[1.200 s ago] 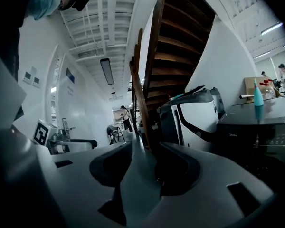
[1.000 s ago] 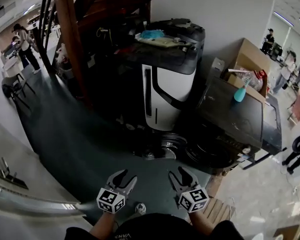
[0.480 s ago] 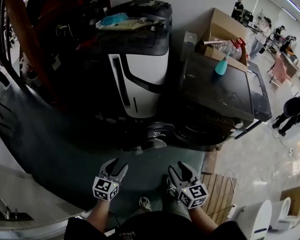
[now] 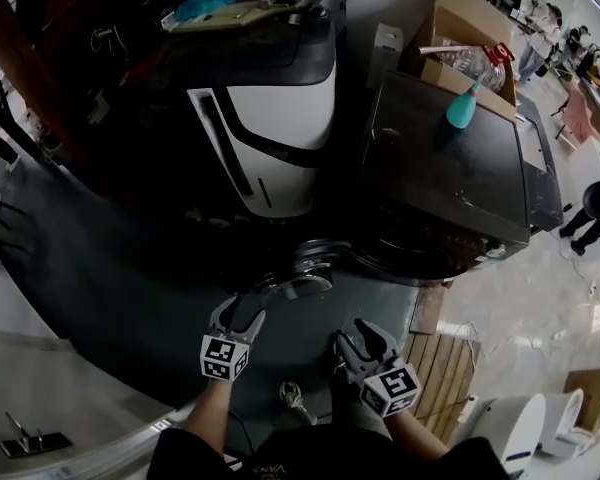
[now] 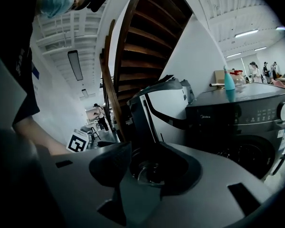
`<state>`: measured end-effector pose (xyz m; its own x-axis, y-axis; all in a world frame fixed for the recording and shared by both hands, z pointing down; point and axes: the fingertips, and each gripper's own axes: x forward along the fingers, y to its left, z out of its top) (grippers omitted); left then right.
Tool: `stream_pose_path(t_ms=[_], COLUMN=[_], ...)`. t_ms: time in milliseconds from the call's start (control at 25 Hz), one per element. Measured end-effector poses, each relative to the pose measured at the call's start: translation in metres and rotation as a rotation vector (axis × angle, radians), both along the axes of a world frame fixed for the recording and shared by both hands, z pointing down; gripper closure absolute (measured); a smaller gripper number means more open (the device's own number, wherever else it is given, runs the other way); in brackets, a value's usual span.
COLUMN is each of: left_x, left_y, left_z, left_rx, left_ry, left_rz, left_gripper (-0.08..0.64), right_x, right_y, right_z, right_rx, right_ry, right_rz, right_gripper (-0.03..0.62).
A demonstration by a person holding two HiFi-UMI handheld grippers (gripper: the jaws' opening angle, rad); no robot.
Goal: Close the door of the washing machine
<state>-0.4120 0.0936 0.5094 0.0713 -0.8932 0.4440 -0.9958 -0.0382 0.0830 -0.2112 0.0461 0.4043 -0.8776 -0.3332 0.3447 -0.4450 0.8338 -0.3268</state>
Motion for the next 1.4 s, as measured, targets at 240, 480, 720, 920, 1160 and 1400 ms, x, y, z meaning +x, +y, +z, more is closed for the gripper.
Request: stream_pose_path(t_ms=[240, 480, 720, 920, 1160, 1400], left_x=[-0.017, -0.031, -0.047, -0.050, -0.048, -0.032], left_y=[-0.054, -0.087, -0.120, -0.125, -0.119, -0.102], left_z=[0.038, 0.065, 0.093, 0.118, 0.127, 0.128], left_rx=[-0.063, -0.121, -0.189, -0.308, -0.384, -0.429], left_ry=[-0.040, -0.064, -0.124, -0.141, -0.157, -0.156], left_rz=[0.019, 0.045, 0.129, 0.205, 0.266, 0.318], left_gripper=[0.290, 0.252, 0.210, 0.195, 0.190, 0.189], right_x=[0.001, 0.018, 0.027, 0.041, 0.062, 0.072], right_y=[-0.040, -0.068, -0.080, -0.072, -0.049, -0.023], right_z=[0.037, 0.076, 0.091, 0.101, 0.109, 0.114], right_rx=[-0.055, -0.084, -0.131, -0.168, -0.206, -0.200], right_ry=[0.035, 0.058, 0.059, 0.064, 0.075, 0.046], right_rz=[-0.011, 0.029, 0.039, 0.057, 0.082, 0.130], right_gripper=[0.428, 0.430, 0.431, 0.431, 0.431, 0.433])
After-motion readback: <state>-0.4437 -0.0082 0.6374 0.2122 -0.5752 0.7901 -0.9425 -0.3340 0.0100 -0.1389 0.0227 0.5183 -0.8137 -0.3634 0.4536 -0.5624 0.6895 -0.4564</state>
